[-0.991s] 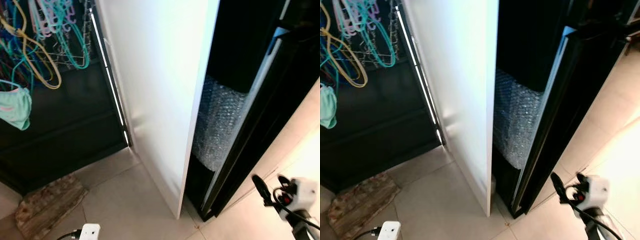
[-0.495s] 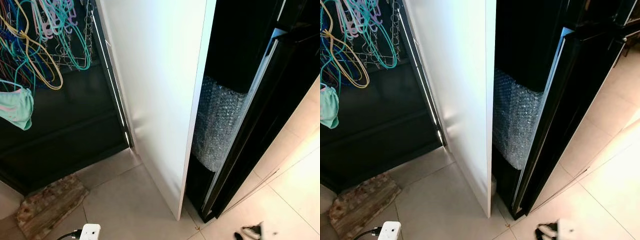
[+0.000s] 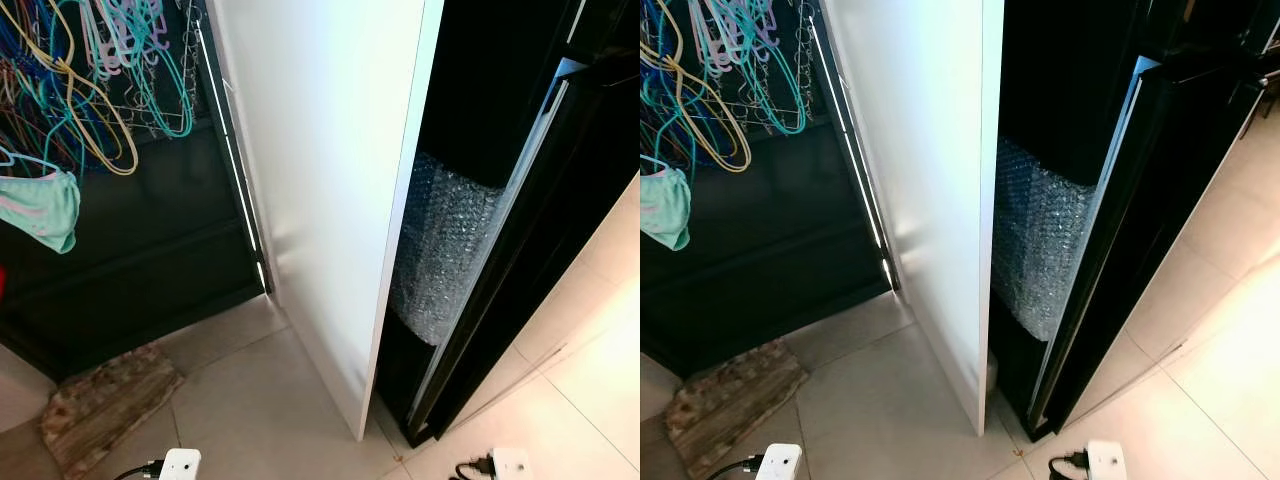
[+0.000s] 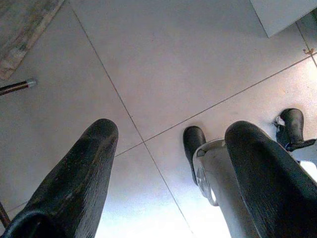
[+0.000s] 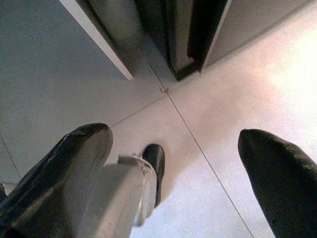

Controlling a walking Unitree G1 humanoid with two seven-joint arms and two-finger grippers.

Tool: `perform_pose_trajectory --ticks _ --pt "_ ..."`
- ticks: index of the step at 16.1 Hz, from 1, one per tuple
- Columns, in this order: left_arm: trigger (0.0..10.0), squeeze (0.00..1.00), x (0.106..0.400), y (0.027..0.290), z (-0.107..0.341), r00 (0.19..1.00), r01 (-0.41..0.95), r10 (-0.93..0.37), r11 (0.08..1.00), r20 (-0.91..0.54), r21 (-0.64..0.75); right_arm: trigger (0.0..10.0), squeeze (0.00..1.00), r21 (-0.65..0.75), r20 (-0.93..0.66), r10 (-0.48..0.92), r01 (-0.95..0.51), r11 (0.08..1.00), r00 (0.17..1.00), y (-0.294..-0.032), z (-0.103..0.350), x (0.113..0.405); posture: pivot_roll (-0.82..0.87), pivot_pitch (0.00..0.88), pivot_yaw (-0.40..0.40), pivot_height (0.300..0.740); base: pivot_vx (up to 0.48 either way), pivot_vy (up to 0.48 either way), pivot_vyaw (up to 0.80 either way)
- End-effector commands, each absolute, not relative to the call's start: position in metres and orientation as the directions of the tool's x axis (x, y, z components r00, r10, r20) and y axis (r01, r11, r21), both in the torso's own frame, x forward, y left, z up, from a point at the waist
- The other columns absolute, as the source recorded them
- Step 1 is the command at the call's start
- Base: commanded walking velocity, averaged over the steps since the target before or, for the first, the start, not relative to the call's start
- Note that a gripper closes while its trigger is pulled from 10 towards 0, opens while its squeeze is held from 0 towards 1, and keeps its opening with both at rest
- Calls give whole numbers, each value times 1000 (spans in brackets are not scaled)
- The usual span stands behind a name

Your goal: Restocking fridge

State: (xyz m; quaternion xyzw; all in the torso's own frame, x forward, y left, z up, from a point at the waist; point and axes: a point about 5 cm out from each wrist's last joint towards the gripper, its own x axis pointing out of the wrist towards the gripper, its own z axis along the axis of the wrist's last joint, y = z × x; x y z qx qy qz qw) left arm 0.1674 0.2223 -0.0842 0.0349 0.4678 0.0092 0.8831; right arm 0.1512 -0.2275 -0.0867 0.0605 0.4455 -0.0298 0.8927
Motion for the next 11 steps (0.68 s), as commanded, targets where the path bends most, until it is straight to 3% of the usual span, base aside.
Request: perform_pose_trajectory --ticks 1,4,7,11 --pt "10000 0 164 226 -85 544 23 62 996 -837 88 10000 0 85 -799 -34 168 982 600 -230 -88 146 -45 50 28 740 0 -334 0" --pt "10000 0 162 226 -86 540 18 64 996 -839 88 10000 0 106 -807 -16 172 979 591 -219 -94 138 -35 47 26 740 0 -335 0" --pt "10000 0 162 226 -86 539 14 67 996 -840 88 10000 0 73 -812 -24 142 987 583 -240 -87 144 -25 41 19 740 0 -326 0" --pt "10000 0 161 226 -86 539 13 69 996 -840 90 10000 0 67 -803 -33 145 987 595 -228 -90 144 -24 28 22 740 0 -326 0"
